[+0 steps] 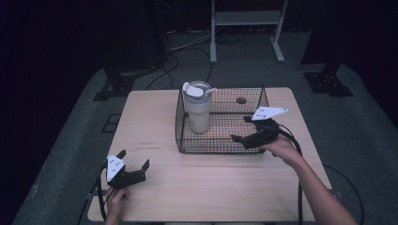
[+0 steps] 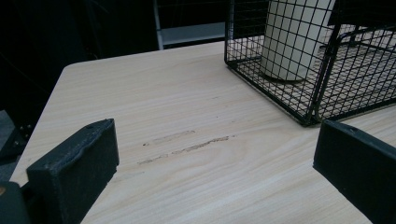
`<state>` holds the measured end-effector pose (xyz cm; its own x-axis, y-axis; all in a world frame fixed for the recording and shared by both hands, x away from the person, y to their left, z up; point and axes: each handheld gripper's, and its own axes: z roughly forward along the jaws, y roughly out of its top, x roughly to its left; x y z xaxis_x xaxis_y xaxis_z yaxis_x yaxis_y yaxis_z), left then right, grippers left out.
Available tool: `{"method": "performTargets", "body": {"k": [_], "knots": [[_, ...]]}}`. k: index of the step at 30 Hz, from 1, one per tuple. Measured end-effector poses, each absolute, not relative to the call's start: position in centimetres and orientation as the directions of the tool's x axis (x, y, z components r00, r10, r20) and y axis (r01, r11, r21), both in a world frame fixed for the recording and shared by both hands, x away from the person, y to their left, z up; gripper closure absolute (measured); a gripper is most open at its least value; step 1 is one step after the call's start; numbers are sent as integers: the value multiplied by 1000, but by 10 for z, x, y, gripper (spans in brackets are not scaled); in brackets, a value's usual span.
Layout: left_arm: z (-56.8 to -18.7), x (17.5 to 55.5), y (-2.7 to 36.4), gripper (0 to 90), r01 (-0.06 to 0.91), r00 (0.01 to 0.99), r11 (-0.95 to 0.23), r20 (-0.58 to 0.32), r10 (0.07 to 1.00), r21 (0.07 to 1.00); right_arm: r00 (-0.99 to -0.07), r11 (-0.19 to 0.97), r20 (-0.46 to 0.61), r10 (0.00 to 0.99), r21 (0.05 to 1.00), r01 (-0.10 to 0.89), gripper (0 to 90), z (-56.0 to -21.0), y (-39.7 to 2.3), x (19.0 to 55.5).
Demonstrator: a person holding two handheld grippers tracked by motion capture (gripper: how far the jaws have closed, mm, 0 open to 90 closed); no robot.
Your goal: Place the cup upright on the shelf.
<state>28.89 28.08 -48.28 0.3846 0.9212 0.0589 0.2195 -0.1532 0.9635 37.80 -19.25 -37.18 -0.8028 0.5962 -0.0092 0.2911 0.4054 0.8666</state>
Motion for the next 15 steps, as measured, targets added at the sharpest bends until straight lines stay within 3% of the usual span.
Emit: {"method": "performTargets", "body": {"k": [15], "knots": [[-483,289,281,0,221,384,-155,60,921,963,-802,388,19,596,868,309,95,-390,-212,356]]}}
